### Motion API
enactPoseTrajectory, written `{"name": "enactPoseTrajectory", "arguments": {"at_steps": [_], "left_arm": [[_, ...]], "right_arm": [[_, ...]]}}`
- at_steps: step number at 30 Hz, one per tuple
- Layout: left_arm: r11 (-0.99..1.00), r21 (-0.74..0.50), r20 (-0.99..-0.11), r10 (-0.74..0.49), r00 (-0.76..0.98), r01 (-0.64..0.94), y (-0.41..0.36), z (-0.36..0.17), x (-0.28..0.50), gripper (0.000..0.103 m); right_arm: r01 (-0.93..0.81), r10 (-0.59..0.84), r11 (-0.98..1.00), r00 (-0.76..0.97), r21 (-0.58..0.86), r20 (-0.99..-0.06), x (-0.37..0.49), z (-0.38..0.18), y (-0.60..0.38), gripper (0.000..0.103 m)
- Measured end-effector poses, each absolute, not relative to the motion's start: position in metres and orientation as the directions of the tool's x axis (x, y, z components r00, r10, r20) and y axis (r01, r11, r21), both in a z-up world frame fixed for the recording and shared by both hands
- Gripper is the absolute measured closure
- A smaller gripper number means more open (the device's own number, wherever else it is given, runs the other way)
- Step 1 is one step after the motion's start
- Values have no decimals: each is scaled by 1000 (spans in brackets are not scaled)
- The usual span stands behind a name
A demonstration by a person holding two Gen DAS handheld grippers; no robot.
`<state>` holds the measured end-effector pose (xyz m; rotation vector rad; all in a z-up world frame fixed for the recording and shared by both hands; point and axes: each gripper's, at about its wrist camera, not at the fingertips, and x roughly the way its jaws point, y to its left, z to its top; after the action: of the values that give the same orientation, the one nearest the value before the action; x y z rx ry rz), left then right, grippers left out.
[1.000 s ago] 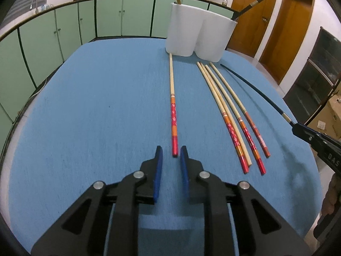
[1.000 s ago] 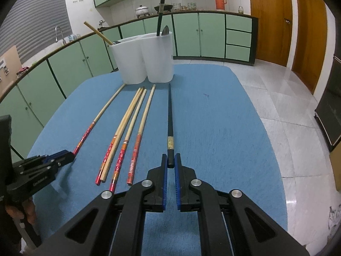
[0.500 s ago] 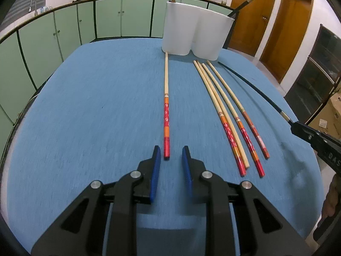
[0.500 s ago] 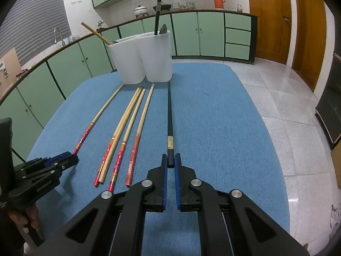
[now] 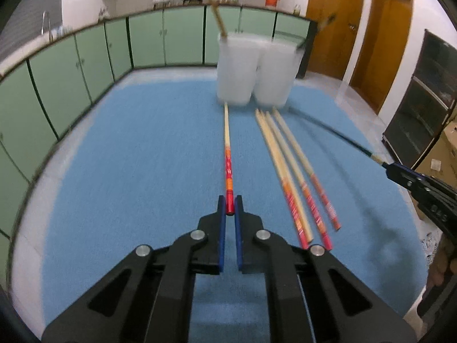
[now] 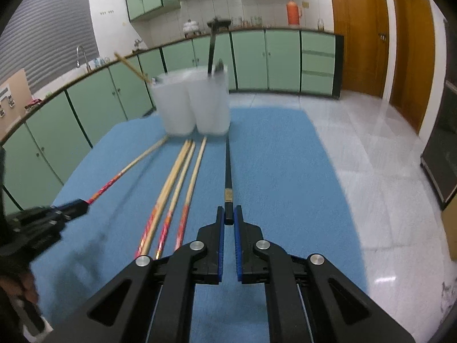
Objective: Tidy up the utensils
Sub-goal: 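Carry both chopsticks into the white holder and open both tools to release them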
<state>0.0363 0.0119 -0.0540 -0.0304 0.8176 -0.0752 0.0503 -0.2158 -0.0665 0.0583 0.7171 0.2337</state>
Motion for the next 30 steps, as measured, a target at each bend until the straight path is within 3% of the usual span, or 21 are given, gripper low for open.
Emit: {"name": "enactPoseTrajectory", "arguments": {"at_steps": [11,23,30], "left_arm": [[993,-74,-541,-113,833,87,26,59,37,98],[980,-130,-480,-197,855,153,14,98,85,98],[975,-127,-388,-218,896,182,13,142,97,98]], "right_arm": [[-256,275,960,811,109,-517,71,18,-228,97],[-431,410,899,767,78,-494,111,87,-203,97],[-504,489,859,758,88,-430,129,136,-191,97]]}}
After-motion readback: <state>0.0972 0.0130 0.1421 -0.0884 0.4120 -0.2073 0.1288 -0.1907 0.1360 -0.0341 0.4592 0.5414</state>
